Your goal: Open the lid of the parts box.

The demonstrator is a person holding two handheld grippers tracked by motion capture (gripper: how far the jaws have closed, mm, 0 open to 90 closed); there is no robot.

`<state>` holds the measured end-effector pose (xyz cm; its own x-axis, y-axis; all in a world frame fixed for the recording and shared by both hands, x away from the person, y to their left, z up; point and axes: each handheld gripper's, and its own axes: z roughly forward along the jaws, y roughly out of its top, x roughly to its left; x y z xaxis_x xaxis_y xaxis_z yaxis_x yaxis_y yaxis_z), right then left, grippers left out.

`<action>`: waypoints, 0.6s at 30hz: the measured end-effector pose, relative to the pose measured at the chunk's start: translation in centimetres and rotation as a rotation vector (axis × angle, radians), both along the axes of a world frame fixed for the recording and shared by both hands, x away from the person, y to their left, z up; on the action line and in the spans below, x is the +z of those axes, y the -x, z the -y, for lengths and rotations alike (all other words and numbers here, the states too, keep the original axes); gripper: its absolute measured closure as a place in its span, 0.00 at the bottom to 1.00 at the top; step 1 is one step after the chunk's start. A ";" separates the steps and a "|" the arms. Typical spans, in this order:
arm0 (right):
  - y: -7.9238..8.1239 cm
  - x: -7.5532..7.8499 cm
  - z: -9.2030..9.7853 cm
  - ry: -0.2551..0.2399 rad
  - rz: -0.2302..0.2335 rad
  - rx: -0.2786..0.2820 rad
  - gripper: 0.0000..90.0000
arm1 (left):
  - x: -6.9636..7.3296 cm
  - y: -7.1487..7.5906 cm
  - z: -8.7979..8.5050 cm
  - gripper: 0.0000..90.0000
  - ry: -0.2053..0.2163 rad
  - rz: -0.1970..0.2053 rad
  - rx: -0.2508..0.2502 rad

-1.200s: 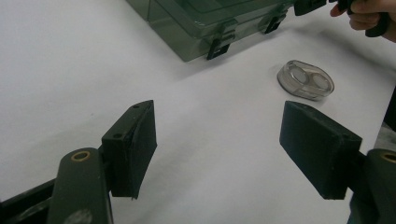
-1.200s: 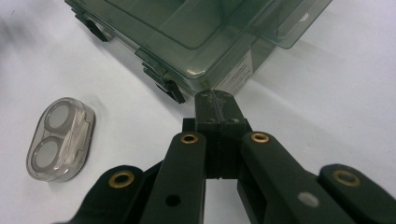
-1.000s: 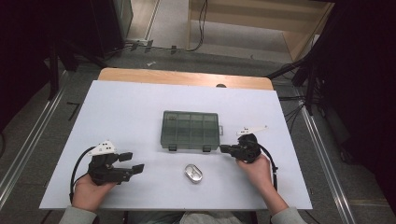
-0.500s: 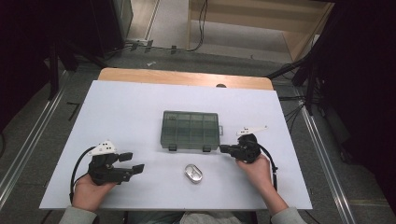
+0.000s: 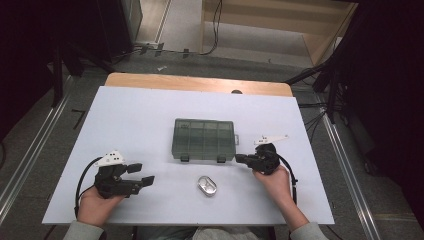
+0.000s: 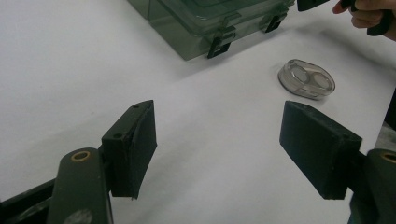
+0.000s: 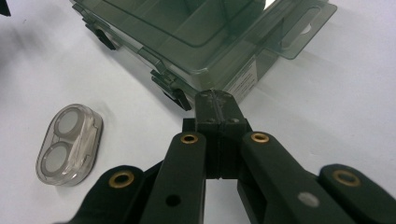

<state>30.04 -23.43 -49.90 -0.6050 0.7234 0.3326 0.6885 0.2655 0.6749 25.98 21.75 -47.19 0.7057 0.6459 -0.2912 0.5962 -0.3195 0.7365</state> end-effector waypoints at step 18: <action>0.2 0.3 -0.2 -0.013 0.025 0.002 0.98 | 0.0 0.0 0.0 0.31 -0.001 -0.003 -0.001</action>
